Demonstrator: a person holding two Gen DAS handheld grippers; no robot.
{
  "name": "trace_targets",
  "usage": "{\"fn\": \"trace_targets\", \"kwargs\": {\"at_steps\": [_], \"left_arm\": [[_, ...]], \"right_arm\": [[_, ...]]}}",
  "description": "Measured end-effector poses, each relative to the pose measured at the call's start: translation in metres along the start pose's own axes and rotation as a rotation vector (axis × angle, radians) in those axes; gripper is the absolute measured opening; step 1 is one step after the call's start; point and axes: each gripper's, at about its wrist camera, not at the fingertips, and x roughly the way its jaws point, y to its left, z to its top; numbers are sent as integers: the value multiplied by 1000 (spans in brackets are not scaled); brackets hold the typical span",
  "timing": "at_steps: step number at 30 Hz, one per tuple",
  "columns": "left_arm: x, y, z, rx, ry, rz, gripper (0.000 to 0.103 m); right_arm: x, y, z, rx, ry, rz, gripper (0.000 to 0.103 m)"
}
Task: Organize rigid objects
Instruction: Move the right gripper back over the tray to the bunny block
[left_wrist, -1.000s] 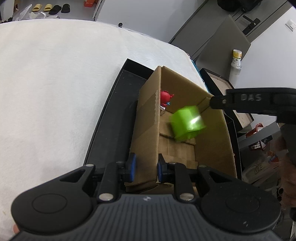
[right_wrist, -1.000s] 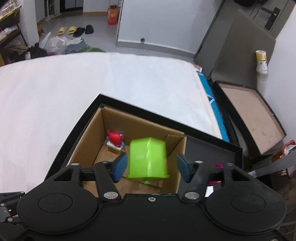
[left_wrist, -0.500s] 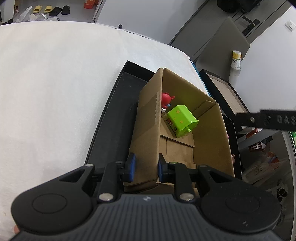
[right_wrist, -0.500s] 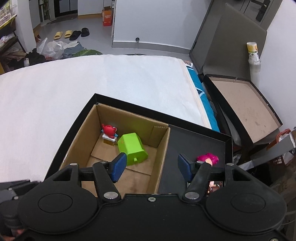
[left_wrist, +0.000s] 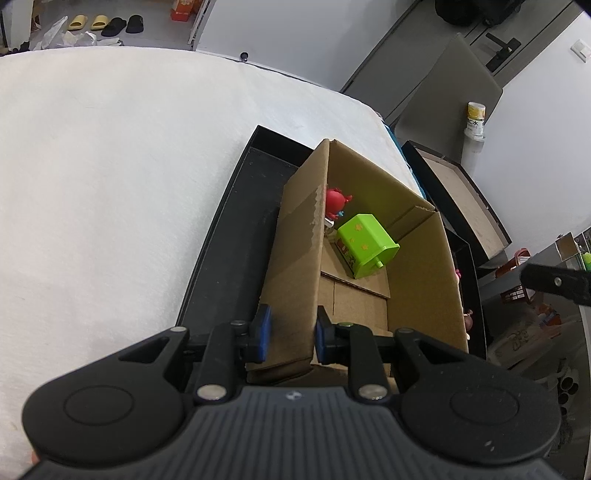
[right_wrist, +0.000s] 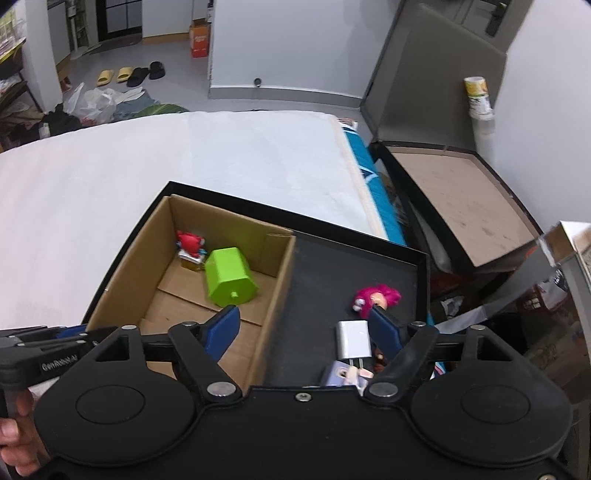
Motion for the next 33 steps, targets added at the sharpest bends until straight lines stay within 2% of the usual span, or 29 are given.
{"fn": "trace_targets", "kwargs": {"at_steps": [8, 17, 25, 33], "left_arm": [[1, -1, -1, 0, -1, 10, 22], [2, -2, 0, 0, -3, 20, 22], [4, -2, 0, 6, -5, 25, 22], [4, -2, -2, 12, -2, 18, 22]], "right_arm": [[-3, -26, -17, 35, 8, -26, 78], [4, -46, -32, 84, 23, -14, 78], [23, -56, -41, 132, 52, 23, 78], [51, -70, -51, 255, 115, 50, 77]]}}
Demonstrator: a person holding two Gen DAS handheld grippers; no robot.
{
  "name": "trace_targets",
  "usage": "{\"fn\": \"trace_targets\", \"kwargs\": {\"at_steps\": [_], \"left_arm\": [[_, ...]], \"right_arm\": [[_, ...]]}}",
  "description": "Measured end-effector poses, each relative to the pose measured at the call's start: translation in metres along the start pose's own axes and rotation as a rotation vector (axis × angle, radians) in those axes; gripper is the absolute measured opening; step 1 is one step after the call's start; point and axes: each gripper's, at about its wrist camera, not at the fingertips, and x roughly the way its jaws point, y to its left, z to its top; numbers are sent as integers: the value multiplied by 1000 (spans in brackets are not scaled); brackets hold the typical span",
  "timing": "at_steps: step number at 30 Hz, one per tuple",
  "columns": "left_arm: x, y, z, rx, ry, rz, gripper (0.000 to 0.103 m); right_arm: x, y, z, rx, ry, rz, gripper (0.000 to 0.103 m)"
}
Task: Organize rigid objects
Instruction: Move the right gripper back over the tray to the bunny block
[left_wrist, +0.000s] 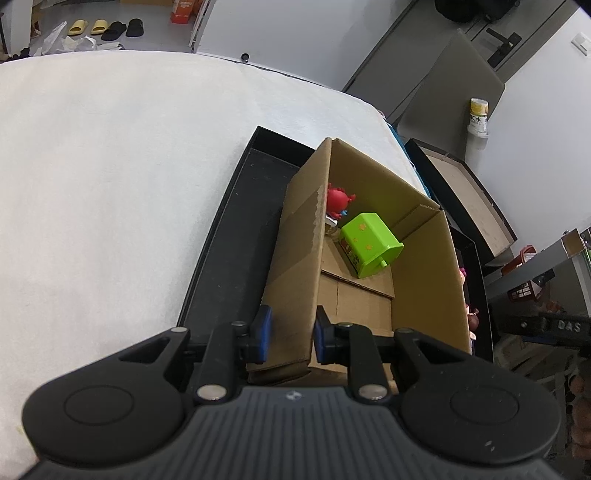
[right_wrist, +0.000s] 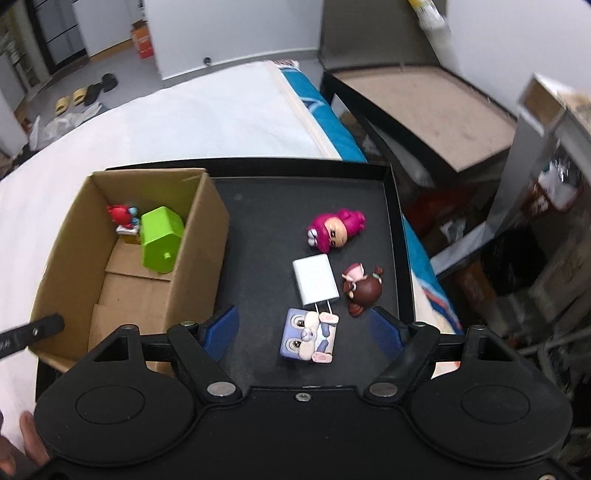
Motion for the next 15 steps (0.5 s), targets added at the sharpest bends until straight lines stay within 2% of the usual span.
{"fn": "trace_targets", "kwargs": {"at_steps": [6, 15], "left_arm": [[0, 0, 1, -1, 2, -4, 22], [1, 0, 1, -3, 2, -6, 22]], "right_arm": [[24, -12, -2, 90, 49, 34, 75], [52, -8, -7, 101, 99, 40, 72]]}}
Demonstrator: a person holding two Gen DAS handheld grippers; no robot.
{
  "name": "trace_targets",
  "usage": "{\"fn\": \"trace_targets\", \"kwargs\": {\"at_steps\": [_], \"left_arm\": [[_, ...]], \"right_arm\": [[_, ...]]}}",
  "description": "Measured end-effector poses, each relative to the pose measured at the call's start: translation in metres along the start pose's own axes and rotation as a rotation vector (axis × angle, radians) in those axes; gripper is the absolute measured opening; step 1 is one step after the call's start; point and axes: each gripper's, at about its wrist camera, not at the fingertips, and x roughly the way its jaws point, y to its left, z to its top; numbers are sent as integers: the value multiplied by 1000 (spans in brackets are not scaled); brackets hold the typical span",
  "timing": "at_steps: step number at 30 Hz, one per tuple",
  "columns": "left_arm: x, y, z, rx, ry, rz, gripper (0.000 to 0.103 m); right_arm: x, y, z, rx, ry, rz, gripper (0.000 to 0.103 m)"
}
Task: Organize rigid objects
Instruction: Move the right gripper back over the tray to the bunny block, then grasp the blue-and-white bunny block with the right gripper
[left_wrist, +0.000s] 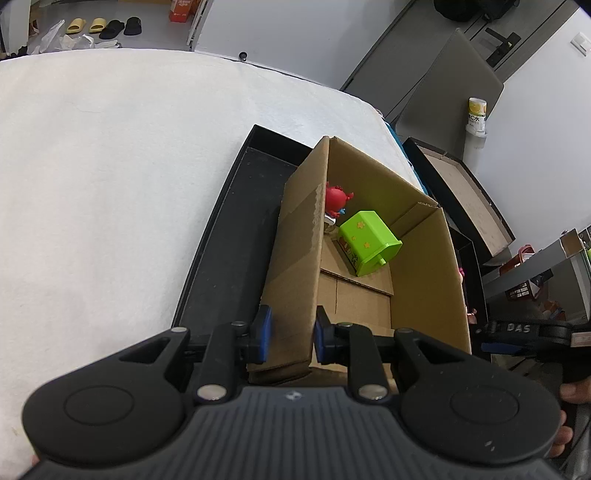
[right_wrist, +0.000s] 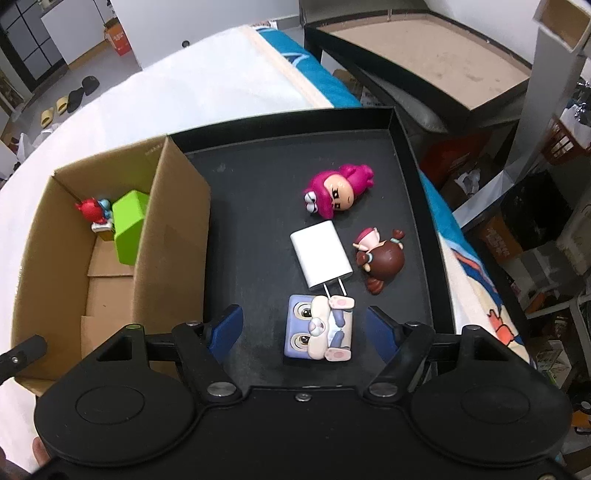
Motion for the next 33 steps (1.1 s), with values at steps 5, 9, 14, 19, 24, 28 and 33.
{"fn": "trace_targets", "kwargs": {"at_steps": [5, 9, 14, 19, 24, 28, 33], "left_arm": [[0, 2, 0, -9, 3, -3, 22], [0, 1, -1, 3, -1, -1, 21], [-1, -3, -3, 16, -10, 5, 21], [-1, -4, -4, 20, -12, 1, 21], [0, -3, -3, 19, -8, -4, 21], [0, -2, -3, 16, -5, -6, 21], [0, -3, -3, 17, -4, -8, 21]], "right_arm": [[19, 1, -1, 13, 32, -27, 71], [38, 2, -2, 38, 89, -71, 45], [33, 0, -4, 51, 92, -65, 44], [15, -2, -6, 53, 66, -58, 44], [-7, 1, -2, 26, 32, -56, 44], [-23, 4, 1, 9, 9, -62, 44], [-41, 10, 3, -1, -20, -65, 44]]}}
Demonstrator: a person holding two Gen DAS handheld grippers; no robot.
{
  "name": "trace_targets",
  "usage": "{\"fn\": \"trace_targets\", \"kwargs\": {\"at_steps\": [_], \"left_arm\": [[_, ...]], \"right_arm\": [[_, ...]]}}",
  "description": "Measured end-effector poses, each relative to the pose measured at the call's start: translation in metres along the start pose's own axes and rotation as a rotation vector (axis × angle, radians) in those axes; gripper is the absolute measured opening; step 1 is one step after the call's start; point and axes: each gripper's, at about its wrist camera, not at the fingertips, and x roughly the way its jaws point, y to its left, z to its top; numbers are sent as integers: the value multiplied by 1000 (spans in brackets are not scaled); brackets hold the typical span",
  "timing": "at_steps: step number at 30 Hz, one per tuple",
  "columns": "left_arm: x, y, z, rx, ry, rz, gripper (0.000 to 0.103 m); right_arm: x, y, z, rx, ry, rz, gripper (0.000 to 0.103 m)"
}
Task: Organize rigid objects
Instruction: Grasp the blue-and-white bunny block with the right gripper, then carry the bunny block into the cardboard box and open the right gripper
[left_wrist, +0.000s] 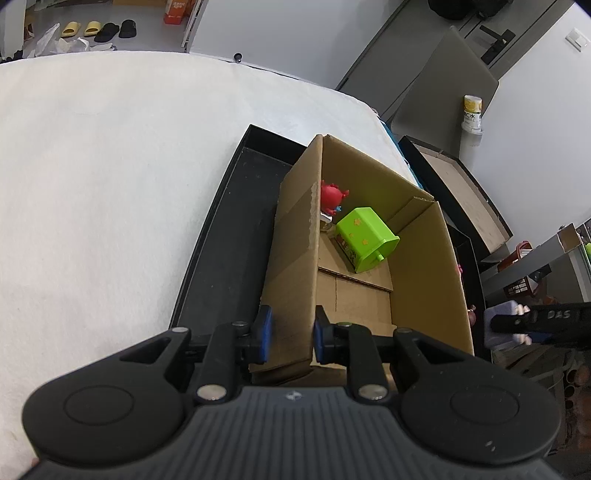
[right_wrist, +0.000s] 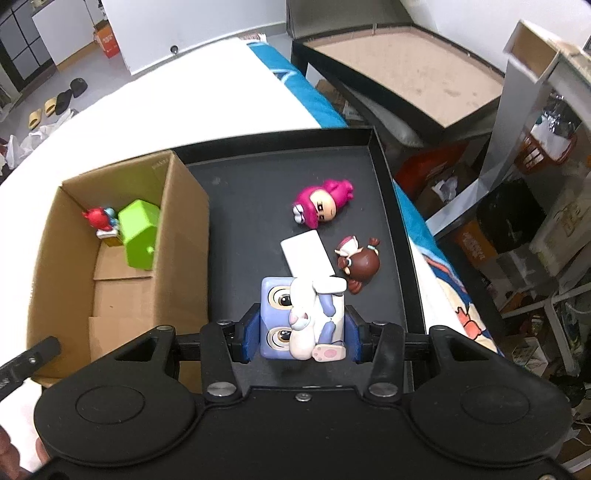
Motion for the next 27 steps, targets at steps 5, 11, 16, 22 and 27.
{"fn": "trace_targets", "kwargs": {"at_steps": [5, 11, 16, 22, 27], "left_arm": [[0, 1, 0, -3, -1, -3, 21], [0, 2, 0, -5, 1, -9, 21], [0, 3, 0, -2, 5, -15, 21], [1, 2, 1, 5, 11, -22, 21], [2, 4, 1, -3, 13, -25, 21]], "right_arm": [[-19, 9, 5, -35, -34, 7, 44], [-39, 24, 9, -76, -67, 10, 44], [-53, 39, 11, -99, -93, 29, 44], [-61, 61, 14, -138, -108, 63, 44], [-61, 77, 15, -167, -107, 70, 44]]}}
